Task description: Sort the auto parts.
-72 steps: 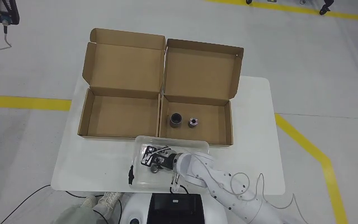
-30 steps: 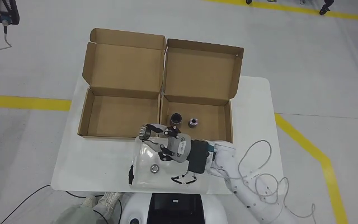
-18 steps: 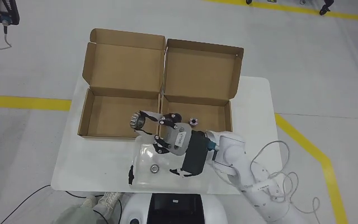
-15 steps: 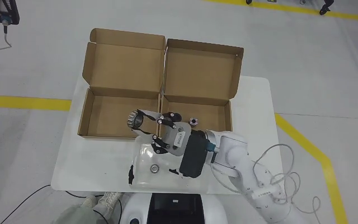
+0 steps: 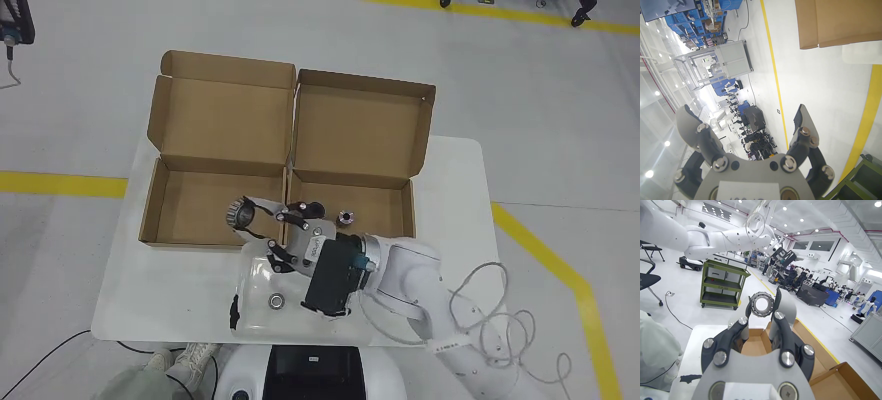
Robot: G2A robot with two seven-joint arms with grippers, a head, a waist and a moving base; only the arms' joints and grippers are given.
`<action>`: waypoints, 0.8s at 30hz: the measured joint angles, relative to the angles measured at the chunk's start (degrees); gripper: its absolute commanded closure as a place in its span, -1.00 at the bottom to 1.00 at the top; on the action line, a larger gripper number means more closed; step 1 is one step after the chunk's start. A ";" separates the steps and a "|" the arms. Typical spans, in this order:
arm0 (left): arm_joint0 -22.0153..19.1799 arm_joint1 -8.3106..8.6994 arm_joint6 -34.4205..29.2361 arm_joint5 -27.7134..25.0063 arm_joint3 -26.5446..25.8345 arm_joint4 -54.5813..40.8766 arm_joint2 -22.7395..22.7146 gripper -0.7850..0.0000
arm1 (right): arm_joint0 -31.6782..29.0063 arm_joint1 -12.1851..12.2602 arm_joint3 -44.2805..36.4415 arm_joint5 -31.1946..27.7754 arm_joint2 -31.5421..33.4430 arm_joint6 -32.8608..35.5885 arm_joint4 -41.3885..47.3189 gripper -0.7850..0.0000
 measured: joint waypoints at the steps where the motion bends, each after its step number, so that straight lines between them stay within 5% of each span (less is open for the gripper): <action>1: 0.00 0.00 0.00 0.00 0.00 0.00 0.00 -1.00 | -0.15 -0.06 0.33 0.46 -0.41 0.72 -0.37 1.00; 14: 0.00 0.00 0.00 0.00 0.00 0.00 0.00 -1.00 | 0.56 -1.09 7.56 5.23 -1.92 9.83 2.19 1.00; 24: 0.00 0.00 0.00 0.00 0.00 0.00 0.00 -1.00 | 8.35 -3.84 22.17 5.28 -5.69 13.38 9.27 1.00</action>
